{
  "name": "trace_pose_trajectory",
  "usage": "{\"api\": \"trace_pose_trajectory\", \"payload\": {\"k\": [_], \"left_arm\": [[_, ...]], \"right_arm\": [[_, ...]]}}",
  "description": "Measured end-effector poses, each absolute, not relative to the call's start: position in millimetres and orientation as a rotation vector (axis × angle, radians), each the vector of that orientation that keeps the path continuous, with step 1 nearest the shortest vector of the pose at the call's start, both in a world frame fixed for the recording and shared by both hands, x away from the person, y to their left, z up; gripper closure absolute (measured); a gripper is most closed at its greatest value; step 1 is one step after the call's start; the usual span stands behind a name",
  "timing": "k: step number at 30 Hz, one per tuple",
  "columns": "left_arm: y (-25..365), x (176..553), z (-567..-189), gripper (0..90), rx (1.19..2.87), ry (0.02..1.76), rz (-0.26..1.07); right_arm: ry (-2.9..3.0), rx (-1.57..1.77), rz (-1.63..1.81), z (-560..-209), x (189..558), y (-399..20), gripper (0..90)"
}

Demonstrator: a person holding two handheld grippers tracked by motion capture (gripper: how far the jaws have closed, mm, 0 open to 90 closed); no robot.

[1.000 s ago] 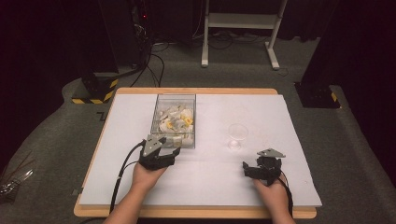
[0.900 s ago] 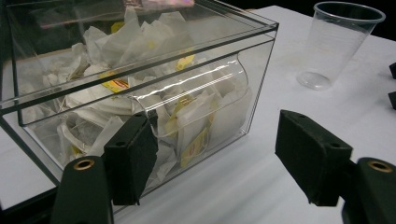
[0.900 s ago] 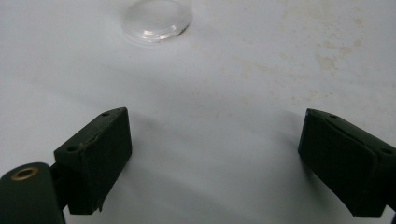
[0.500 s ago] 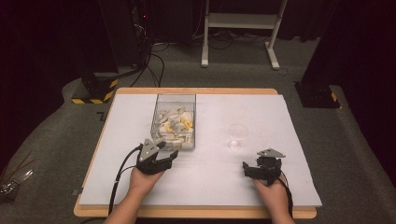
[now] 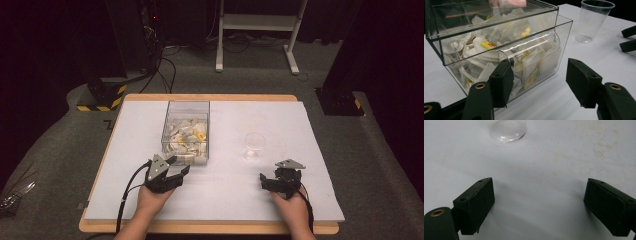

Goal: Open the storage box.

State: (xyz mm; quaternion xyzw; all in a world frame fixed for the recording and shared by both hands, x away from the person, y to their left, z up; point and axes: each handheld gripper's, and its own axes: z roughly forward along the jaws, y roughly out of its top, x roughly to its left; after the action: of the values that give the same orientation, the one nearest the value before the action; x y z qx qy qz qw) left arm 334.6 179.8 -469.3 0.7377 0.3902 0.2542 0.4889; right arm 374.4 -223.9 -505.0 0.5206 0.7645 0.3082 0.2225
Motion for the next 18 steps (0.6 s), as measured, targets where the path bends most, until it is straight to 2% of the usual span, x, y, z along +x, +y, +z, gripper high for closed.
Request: {"api": "trace_pose_trajectory", "payload": {"k": [18], "left_arm": [[180.5, 319.3, -469.8, 42.3, 1.775, 0.956, 0.617]], "right_arm": [[2.112, 1.439, 0.849, -504.8, 374.2, -223.7, 9.7]]}}
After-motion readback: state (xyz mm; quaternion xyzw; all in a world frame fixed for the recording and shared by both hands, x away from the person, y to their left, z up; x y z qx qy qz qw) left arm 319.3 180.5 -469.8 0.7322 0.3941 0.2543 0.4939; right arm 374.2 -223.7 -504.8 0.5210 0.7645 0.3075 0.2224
